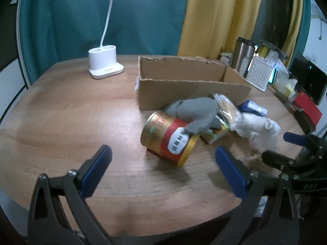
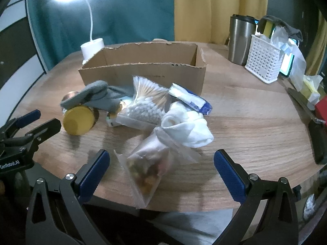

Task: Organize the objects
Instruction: 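Grasp the clear snack zip bag with the right tool while the left tool grasps the gold-red can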

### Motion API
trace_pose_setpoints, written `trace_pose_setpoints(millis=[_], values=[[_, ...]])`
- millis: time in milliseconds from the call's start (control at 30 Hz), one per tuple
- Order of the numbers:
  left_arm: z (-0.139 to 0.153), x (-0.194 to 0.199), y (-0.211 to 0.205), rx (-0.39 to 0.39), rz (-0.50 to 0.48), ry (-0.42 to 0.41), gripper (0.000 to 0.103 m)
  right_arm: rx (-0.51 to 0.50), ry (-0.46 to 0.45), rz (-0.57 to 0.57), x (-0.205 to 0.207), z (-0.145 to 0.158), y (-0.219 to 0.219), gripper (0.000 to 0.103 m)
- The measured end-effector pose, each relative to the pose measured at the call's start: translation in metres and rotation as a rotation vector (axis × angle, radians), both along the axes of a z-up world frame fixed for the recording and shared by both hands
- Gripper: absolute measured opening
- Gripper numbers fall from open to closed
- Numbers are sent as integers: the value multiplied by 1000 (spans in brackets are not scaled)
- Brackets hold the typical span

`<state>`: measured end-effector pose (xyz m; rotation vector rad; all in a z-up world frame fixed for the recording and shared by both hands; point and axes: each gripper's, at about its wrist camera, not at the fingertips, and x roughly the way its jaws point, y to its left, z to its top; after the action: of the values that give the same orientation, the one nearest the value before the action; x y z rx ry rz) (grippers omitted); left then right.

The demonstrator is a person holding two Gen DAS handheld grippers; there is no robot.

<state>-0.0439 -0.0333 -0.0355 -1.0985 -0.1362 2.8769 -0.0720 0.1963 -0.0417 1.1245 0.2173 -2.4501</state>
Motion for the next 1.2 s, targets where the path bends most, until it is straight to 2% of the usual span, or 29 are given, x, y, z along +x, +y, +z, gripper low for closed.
trace_pose_setpoints(millis=[433,767,867,933,1100,1200], values=[[-9,-30,-5,-57,-68,-8,102,17,-40,-26,-13,-10,-8,103],[-17,-45,6,-108,-117,-28,102,-8,-78,-52,-23,-18,-3,103],[-19,-45,8,-122,-124,-33,101,-16,-94,-54,-26,-20,-2,97],[-20,-45,10,-124,-137,-41,85,-20,-105,-55,-27,-22,-1,95],[-21,-43,14,-130,-153,-54,73,-25,-129,-36,-27,-25,-3,76],[-20,-41,17,-126,-154,-59,73,-32,-138,-24,-25,-27,-1,65]])
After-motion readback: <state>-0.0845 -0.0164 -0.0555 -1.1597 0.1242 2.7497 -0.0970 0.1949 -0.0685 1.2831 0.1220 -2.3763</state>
